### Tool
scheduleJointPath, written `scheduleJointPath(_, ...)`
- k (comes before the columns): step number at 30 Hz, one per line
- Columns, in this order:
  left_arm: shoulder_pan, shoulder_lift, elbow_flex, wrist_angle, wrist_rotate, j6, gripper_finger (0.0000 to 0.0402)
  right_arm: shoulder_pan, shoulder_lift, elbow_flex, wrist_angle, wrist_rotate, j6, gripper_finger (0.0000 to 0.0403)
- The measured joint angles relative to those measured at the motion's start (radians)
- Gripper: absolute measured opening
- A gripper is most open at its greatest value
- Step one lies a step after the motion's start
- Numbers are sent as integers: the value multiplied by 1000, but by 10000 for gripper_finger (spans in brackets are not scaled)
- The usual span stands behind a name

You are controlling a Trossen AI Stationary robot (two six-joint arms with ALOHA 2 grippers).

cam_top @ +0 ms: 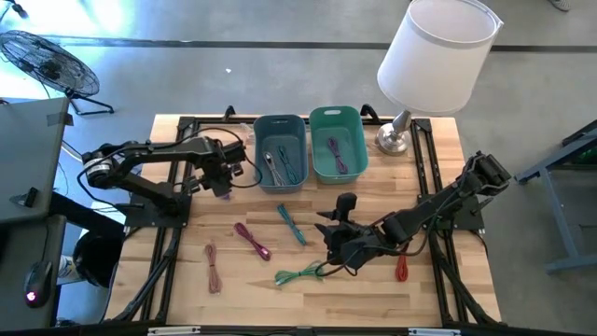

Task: Pick & Place USB Port
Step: Put the violet charger cable into the green bin

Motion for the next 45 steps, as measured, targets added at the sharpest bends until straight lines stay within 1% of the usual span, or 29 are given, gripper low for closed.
scheduleJointPath(4, 0, 0, -1, 38, 3, 0, 149, 0, 0, 0, 0, 0, 1, 149)
scheduleJointPath(8, 0, 0, -1, 38, -4, 0, 149, 0, 0, 0, 0, -1, 3, 149)
scheduleJointPath(16, 0, 0, -4, 45, -11, -1, 149, 0, 0, 0, 8, -42, 3, 149)
scheduleJointPath(23, 0, 0, -74, 110, -28, -1, 149, 0, 0, 0, 8, -44, 3, 149)
scheduleJointPath(30, 0, 0, -105, 194, -26, -1, 149, 0, 0, 0, 8, -46, 5, 149)
scheduleJointPath(33, 0, 21, -116, 219, -28, -7, 149, 0, 0, 0, 7, -67, 28, 149)
scheduleJointPath(35, 0, 50, -117, 220, -39, -42, 145, 0, 0, 0, 7, -87, 30, 149)
scheduleJointPath(37, -1, 85, -116, 216, -51, -80, 133, 2, 0, 0, 7, -103, 40, 149)
scheduleJointPath(39, -2, 104, -109, 215, -52, -107, 106, 4, 0, 0, 7, -112, 45, 149)
scheduleJointPath(42, -21, 115, -62, 195, -61, -184, 35, 15, 0, 0, 7, -126, 46, 149)
scheduleJointPath(43, -22, 116, -40, 185, -62, -218, 22, 20, 0, 0, 7, -125, 46, 149)
scheduleJointPath(45, -19, 122, 0, 168, -50, -305, 18, 34, 0, 0, 6, -120, 46, 148)
